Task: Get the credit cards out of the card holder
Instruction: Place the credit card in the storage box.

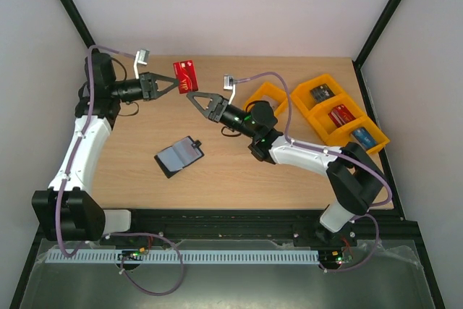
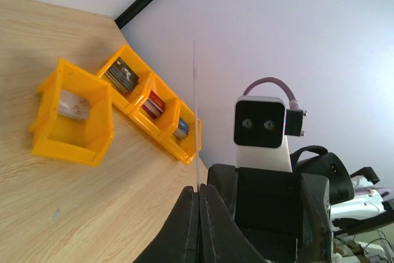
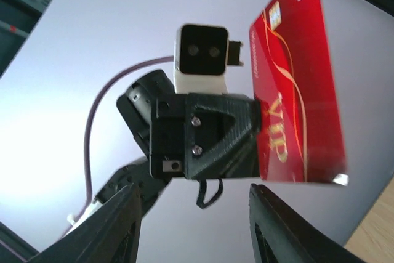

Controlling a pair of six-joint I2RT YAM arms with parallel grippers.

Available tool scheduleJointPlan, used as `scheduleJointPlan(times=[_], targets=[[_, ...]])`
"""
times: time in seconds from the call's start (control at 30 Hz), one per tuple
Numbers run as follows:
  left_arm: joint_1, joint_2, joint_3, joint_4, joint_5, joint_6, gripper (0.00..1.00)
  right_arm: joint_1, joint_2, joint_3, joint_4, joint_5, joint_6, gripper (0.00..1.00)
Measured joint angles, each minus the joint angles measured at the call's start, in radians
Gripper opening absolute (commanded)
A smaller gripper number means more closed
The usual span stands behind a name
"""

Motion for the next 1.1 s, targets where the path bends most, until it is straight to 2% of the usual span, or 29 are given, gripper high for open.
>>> scheduleJointPlan(times=[0.13,0.47,0.6,0.7,0.83,0.97,1.0,1.03,1.1], targets=[[-0.018,-0.001,0.0,0.028,0.008,-0.027,0.02,0.0,0.019,0.034,0.028,0.017,0.024,0.41],[-0.026,-0.004,0.014,0.02,0.005,-0.011,0.02,0.0,0.04,0.036,0.028,0.029,0.049,0.41],[-0.026,0.005,0.054,0.019,-0.003,-0.002,0.02,0.006,0.027,-0.005,0.023,0.042,0.06,0.48],[-0.026,0.005,0.069,0.025,-0.002,0.0,0.02,0.007,0.027,-0.022,0.01,0.052,0.064,0.57],[-0.03,0.002,0.055,0.031,-0.002,-0.003,0.02,0.006,0.027,-0.007,-0.015,0.062,0.051,0.57],[-0.039,-0.005,0.016,0.039,0.001,-0.012,0.02,0.006,0.031,0.051,-0.027,0.065,0.031,0.43],[-0.042,-0.005,0.006,0.042,0.002,-0.018,0.02,0.006,0.032,0.065,-0.027,0.066,0.027,0.36],[-0.045,-0.006,0.003,0.044,0.004,-0.021,0.02,0.006,0.036,0.08,-0.027,0.069,0.029,0.24],[-0.048,-0.01,-0.001,0.06,0.006,-0.025,0.02,0.003,0.046,0.088,-0.031,0.075,0.027,0.07]])
